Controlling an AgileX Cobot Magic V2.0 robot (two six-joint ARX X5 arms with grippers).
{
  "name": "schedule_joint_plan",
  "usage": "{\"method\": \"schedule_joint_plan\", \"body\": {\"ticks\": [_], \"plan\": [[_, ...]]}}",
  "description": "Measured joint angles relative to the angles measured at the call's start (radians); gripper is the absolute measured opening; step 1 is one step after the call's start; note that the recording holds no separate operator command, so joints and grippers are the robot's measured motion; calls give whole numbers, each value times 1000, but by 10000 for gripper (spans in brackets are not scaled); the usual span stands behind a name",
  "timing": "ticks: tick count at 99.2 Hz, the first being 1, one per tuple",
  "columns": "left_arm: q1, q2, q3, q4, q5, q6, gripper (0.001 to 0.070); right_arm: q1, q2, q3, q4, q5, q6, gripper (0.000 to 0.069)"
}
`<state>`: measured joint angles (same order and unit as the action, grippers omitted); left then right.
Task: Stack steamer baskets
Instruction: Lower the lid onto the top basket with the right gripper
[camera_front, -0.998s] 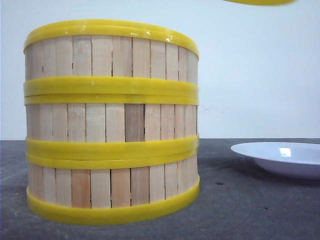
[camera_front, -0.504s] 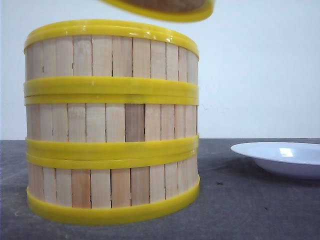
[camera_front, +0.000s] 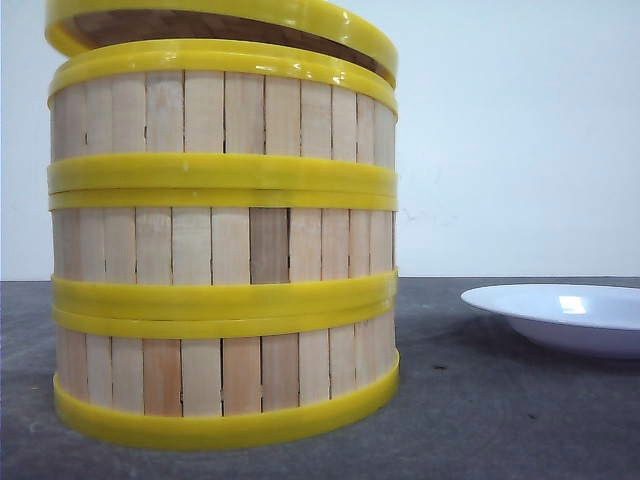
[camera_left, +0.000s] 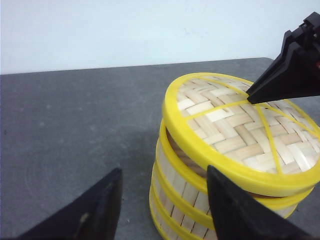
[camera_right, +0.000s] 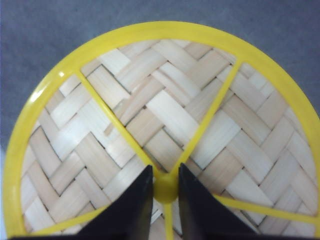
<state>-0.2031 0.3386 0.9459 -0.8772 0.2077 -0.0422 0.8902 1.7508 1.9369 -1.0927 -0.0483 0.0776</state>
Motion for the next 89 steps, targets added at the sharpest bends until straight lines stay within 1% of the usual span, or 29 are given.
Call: {"method": "schedule_joint_plan", "body": {"ticks": [44, 66, 89], "plan": [[0, 0, 0, -8, 0, 0, 315, 32, 21, 1, -18, 1, -3, 57], [0, 0, 0, -15, 0, 0, 315, 31, 41, 2, -1, 49, -7, 57], [0, 0, 0, -33, 0, 0, 315, 11, 41, 2, 1, 44, -11, 56]]}}
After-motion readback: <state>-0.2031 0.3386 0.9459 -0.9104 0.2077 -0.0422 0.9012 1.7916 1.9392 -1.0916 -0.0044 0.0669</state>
